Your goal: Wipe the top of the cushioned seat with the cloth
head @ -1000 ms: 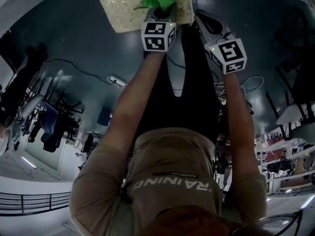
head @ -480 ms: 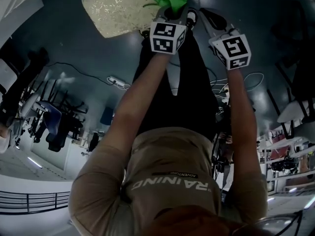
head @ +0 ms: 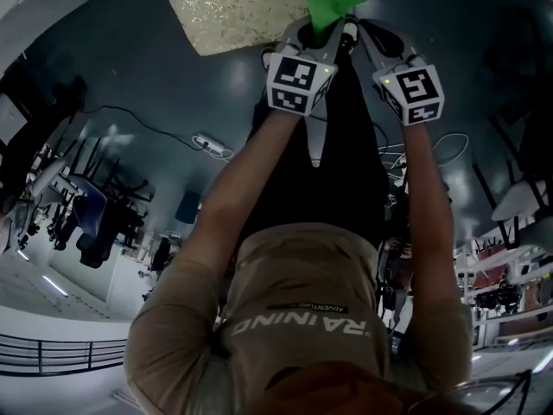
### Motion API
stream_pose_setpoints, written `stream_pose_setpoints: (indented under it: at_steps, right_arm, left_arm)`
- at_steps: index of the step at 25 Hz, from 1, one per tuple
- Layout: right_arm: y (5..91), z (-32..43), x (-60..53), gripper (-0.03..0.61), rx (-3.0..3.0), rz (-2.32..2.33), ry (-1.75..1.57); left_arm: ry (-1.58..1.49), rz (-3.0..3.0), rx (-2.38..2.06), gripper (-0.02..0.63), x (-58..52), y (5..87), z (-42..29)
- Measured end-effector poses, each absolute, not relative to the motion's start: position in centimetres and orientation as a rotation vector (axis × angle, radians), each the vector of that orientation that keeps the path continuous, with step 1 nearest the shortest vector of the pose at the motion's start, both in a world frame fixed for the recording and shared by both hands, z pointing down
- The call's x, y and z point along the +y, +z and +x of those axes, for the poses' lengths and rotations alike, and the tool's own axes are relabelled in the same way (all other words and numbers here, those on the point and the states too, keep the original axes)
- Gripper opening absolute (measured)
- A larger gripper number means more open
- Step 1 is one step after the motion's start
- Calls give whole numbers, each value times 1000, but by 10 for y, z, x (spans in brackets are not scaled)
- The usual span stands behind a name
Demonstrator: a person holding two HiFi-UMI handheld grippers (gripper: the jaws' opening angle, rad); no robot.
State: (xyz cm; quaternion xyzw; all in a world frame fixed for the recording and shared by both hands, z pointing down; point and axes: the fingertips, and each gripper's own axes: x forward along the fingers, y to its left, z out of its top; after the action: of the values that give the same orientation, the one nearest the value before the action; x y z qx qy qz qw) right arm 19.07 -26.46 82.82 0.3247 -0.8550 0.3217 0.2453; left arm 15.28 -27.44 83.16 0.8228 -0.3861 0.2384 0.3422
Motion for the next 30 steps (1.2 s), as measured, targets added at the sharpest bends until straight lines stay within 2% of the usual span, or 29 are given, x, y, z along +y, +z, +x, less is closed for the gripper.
stream_pose_setpoints:
  at_steps: [10,18,25,30]
  right_arm:
    - [803,47,-210,2,-2363,759,800]
    - [798,-36,-194,2,-2349,838,794]
    - [802,-111,-170,2,-2371,736,788]
    - [814,-144,-154,2,-2379,699,824]
  left_arm:
    - [622,2069,-1244,48,-233,806,-46]
    - [638,2012,-1381,48,-203,808,-191]
    - [625,1912,-1484,48,-179,826,-273]
    - [664,1852,-1491,48,-160,857,-298]
